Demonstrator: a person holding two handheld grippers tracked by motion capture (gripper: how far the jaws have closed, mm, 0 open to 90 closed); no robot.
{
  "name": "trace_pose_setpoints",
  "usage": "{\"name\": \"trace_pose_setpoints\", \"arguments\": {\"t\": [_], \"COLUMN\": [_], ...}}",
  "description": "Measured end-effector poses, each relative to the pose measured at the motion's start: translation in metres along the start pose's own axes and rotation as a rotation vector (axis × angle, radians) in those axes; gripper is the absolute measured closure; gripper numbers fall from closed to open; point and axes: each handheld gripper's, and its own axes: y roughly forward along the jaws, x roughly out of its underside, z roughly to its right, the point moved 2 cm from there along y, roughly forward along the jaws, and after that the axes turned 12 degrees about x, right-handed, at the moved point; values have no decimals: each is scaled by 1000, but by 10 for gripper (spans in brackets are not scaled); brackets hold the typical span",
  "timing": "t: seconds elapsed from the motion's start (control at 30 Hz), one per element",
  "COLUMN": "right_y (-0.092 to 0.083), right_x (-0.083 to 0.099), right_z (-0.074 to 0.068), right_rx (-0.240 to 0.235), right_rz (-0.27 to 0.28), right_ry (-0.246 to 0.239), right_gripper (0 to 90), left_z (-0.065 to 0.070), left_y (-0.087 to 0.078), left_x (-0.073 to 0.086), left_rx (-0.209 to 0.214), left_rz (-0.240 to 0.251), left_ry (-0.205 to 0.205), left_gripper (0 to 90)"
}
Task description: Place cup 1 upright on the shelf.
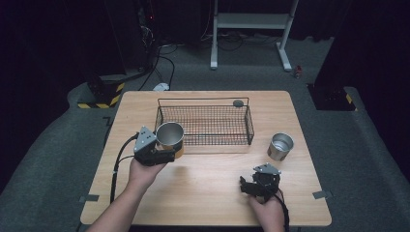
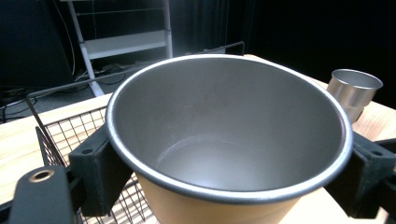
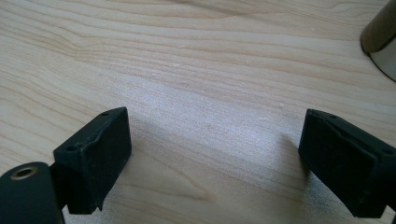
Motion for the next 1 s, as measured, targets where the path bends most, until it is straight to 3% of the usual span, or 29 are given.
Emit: {"name": "trace_pose_setpoints", "arguments": {"t": [0.5, 1.0], "right_y": [0, 0], "right_x": [0, 0], "right_z": [0, 0], "right_rx": [0, 0], "right_rz": [0, 0], "right_ry": [0, -1], "right_gripper": [92, 92], "left_z": [-13, -34], "left_y": [18, 46], "left_x": [-24, -33], "left_rx": [-13, -39], "left_rz": [18, 21], "left_ry": [-8, -36], "left_gripper": [140, 140]}}
